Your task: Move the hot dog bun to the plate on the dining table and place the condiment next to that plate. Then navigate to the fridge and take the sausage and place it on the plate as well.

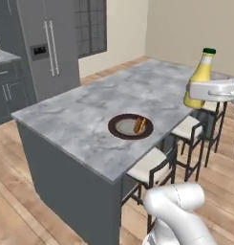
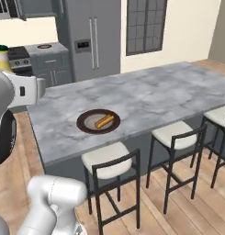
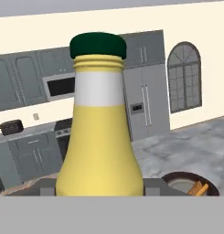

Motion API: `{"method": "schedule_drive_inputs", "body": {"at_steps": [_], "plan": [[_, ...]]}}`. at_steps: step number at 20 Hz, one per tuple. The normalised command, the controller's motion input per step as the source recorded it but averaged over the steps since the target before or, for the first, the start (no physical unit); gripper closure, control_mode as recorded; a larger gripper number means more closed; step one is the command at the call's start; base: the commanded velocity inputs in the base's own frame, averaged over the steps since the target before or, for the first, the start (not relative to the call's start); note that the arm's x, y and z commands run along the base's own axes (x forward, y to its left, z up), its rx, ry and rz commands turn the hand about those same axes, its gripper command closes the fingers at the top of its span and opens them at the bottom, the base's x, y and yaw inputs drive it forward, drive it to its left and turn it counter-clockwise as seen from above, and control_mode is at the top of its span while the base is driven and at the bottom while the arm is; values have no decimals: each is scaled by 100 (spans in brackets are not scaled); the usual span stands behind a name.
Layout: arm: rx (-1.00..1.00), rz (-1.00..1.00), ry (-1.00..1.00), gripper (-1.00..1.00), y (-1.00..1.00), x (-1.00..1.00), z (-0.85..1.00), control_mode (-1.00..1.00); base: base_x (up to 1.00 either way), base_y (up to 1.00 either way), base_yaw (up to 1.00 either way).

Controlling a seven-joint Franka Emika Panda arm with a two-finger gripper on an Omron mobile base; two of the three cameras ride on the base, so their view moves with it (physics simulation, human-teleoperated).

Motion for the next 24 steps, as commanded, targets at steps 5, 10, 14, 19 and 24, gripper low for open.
{"method": "schedule_drive_inputs", "body": {"at_steps": [5,10,14,19,24], "plan": [[0,0,0,100,0,0,0,100,0,-72,62],[0,0,0,100,0,0,0,100,-12,-94,44],[0,0,0,100,0,0,0,100,-4,-99,38],[0,0,0,100,0,0,0,100,12,-90,40],[0,0,0,100,0,0,0,100,27,-77,47]]}}
